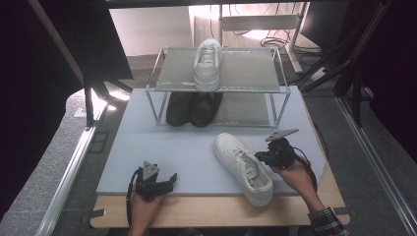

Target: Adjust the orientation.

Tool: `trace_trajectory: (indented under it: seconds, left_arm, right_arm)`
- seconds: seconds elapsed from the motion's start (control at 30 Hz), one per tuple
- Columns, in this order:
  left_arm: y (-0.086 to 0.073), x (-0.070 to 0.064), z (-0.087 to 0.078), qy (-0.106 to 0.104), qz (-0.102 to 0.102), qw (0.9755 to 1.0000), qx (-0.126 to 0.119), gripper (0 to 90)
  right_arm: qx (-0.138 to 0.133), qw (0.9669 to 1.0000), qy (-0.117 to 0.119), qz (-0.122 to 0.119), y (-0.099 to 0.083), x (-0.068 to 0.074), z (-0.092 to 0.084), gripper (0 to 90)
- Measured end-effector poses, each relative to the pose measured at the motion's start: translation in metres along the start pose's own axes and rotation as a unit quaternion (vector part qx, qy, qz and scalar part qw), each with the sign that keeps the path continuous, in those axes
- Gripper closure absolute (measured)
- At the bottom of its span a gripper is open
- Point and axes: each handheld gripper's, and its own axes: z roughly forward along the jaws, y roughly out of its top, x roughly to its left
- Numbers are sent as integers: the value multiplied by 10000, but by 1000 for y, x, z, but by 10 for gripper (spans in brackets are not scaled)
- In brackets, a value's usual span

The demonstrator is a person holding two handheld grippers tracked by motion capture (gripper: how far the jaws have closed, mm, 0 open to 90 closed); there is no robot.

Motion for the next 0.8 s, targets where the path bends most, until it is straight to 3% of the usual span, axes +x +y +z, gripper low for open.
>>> trace_trajectory:
  seconds: [0.4, 0.8]
  left_arm:
    - [0, 0, 0, 1, 1, 10000, 0, 143]
    - [0, 0, 0, 2, -1, 10000, 0, 143]
  right_arm:
    - [-131, 9999, -12, 65, -15, -2, -27, 665]
    - [-278, 9989, 299, 230, -23, 3, -46, 531]
